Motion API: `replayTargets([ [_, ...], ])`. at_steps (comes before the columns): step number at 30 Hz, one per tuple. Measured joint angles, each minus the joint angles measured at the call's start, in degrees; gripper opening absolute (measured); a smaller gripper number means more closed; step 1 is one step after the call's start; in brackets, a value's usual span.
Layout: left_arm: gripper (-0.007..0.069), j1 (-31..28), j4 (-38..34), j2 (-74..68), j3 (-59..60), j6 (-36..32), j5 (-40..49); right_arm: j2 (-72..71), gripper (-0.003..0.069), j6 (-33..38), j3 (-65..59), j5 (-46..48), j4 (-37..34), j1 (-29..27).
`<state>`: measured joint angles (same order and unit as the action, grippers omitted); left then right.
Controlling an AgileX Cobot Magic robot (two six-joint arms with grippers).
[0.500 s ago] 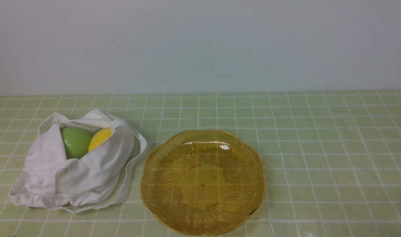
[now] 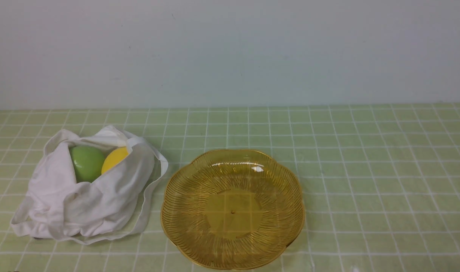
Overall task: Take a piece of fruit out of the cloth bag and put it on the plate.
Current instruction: Use the left arm to grab a lemon from the bag
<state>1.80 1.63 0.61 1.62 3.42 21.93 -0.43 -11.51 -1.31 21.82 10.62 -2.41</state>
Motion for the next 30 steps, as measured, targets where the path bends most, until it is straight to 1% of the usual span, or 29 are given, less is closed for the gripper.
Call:
replayTargets([
  [24,-0.0008,0.0,-0.2,0.0,0.0,0.0,0.0,0.0,-0.0015,0.0,0.0,0.0,0.0,0.0],
  [26,-0.0008,0.0,-0.8,0.0,0.0,0.1,0.0,0.0,-0.0015,0.0,0.0,0.0,0.0,0.0],
  [30,-0.0008,0.0,-6.8,0.0,0.0,0.4,0.0,0.0,-0.0015,0.0,0.0,0.0,0.0,0.0],
])
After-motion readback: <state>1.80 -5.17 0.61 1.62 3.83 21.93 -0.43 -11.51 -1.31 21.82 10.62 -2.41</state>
